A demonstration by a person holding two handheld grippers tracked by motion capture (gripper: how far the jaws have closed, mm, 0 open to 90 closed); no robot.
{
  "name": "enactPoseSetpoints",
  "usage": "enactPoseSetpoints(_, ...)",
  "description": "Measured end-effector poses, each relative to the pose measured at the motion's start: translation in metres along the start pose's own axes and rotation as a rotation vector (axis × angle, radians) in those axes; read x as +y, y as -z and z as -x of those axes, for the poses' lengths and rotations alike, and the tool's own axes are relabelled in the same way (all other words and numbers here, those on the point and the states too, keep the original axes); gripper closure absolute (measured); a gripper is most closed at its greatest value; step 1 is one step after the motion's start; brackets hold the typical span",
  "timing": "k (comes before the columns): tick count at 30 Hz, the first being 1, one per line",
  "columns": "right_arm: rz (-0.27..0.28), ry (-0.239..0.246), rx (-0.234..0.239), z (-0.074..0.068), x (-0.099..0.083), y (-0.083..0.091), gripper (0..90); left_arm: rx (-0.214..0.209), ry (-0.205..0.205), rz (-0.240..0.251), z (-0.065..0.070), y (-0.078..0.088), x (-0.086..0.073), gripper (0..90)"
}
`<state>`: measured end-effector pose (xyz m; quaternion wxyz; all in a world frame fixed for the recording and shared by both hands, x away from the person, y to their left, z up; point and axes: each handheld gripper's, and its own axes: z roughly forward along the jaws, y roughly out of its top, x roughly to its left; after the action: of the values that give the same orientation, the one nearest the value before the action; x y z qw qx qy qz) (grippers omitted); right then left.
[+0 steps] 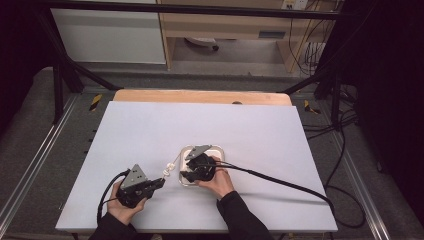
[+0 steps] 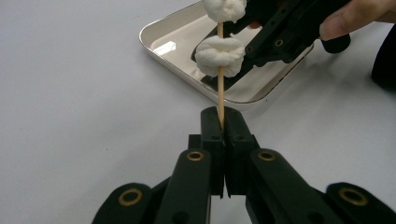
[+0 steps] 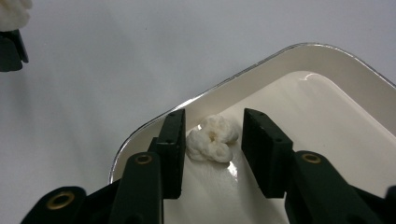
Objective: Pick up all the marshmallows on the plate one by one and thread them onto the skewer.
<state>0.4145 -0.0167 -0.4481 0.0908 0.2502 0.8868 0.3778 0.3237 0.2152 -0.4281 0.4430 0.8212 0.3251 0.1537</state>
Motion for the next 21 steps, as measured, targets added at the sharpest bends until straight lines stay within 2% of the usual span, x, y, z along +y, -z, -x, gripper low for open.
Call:
enactPoseSetpoints(4, -0.01, -0.004, 0.003, 0.001, 0.0, 0.002, 68.1, -0.002, -0.002, 0.0, 0.001, 0.0, 0.0, 88.5)
enactPoseSetpoints(10, 0.012, -0.038, 0.001, 0.003, 0.004, 0.014, 70.7, -0.007, -0.004, 0.007, 0.002, 0.0, 0.0, 88.5)
enactPoseSetpoints(16, 0.063, -0.086, 0.029, 0.011, 0.005, 0.042, 71.6, -0.016, -0.009, 0.011, 0.004, 0.0, 0.001, 88.5)
enactPoseSetpoints(21, 0.128, -0.14, 0.056, 0.021, 0.0, 0.069, 72.3, -0.034, -0.025, 0.016, 0.01, -0.002, 0.002, 88.5)
